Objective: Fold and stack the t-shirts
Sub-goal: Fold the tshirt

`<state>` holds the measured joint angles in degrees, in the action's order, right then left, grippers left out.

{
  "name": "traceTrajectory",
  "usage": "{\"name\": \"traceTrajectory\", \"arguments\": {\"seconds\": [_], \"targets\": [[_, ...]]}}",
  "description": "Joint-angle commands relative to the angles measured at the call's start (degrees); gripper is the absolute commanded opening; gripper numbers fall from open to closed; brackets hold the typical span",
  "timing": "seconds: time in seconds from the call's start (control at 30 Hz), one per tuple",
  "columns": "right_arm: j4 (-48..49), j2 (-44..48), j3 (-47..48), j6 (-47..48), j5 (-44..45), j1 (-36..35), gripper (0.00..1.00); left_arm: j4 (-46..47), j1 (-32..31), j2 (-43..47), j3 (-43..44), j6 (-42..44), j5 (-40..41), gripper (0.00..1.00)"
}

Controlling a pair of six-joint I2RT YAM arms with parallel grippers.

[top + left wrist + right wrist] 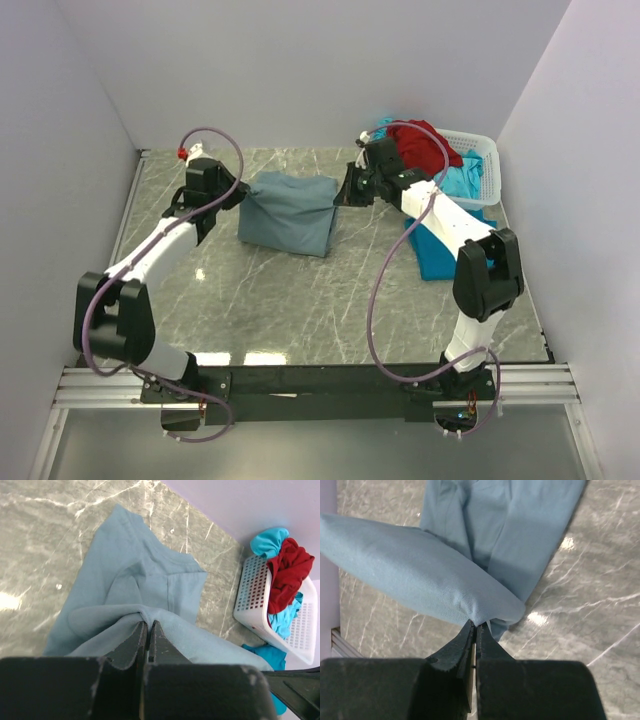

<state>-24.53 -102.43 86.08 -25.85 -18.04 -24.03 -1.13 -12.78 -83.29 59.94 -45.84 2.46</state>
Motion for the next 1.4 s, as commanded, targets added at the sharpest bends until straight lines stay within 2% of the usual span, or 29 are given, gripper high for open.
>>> {"name": "traceTrajectory", "arguments": {"seconds": [0.0,0.27,0.43,0.6,0.63,0.67,0.7,0.73,0.77,0.8,0.83,0.87,0.9,0.97,1.07,1.2,1.27,1.37], "targets": [[2.3,-1.8,4.2,0.4,0.2,1.8,0.0,3.7,1.2,-2.8,4.7,1.7,-3.1,0.0],[0.5,-10.7,14.4,2.1,-3.3,4.4,0.0,6.7,2.9,-10.4,11.3,2.1,-3.7,0.0],[-1.2,-18.3,22.9,3.3,-6.2,5.3,0.0,8.0,4.1,-17.9,17.1,3.0,-6.2,0.05],[0.2,-25.3,28.8,0.5,-9.7,7.1,0.0,10.0,5.5,-25.8,21.4,2.6,-9.5,0.09],[0.4,-27.4,30.5,0.3,-11.0,7.5,0.0,10.1,5.7,-26.9,22.7,2.6,-10.1,0.13],[1.0,-28.1,31.1,-0.8,-11.0,7.8,0.0,9.6,5.7,-29.1,23.8,2.5,-11.0,0.26],[2.5,-28.8,31.4,-1.0,-11.1,7.9,0.0,7.9,5.9,-30.3,24.9,2.8,-11.3,0.34],[3.3,-30.0,32.2,-1.6,-11.1,8.2,0.14,6.3,6.0,-31.2,27.7,2.5,-11.2,0.41],[4.0,-30.7,32.9,-1.6,-11.4,8.3,0.29,5.6,6.0,-32.9,28.7,2.5,-11.1,0.51],[5.4,-31.3,33.6,-1.7,-10.8,8.4,0.48,5.0,6.0,-33.5,29.6,3.4,-11.3,0.58],[5.2,-32.8,36.3,-1.9,-10.1,8.4,0.81,4.4,6.0,-34.0,31.8,3.6,-10.7,0.62],[4.5,-33.6,38.2,-1.1,-10.0,8.5,0.85,4.3,6.0,-34.5,32.7,4.3,-10.2,0.64],[2.5,-34.8,40.0,-0.7,-10.0,8.4,0.86,4.0,6.0,-34.6,34.2,5.2,-9.1,0.86],[1.5,-34.6,42.2,0.5,-10.5,8.3,0.86,1.3,6.0,-34.9,36.3,6.5,-8.5,0.9],[3.7,-30.7,36.5,2.1,-10.5,8.1,0.88,-0.4,5.9,-35.0,38.0,8.1,-11.8,0.92],[6.1,-25.1,29.2,4.1,-10.5,6.2,0.89,2.7,5.6,-34.8,34.4,7.4,-15.8,0.92],[6.2,-23.9,25.5,3.8,-13.1,5.3,0.89,3.8,5.4,-35.2,32.9,6.1,-19.3,0.91],[14.1,-20.9,15.3,0.4,-18.3,2.9,0.9,5.2,5.0,-35.6,28.8,3.7,-22.2,0.91]]}}
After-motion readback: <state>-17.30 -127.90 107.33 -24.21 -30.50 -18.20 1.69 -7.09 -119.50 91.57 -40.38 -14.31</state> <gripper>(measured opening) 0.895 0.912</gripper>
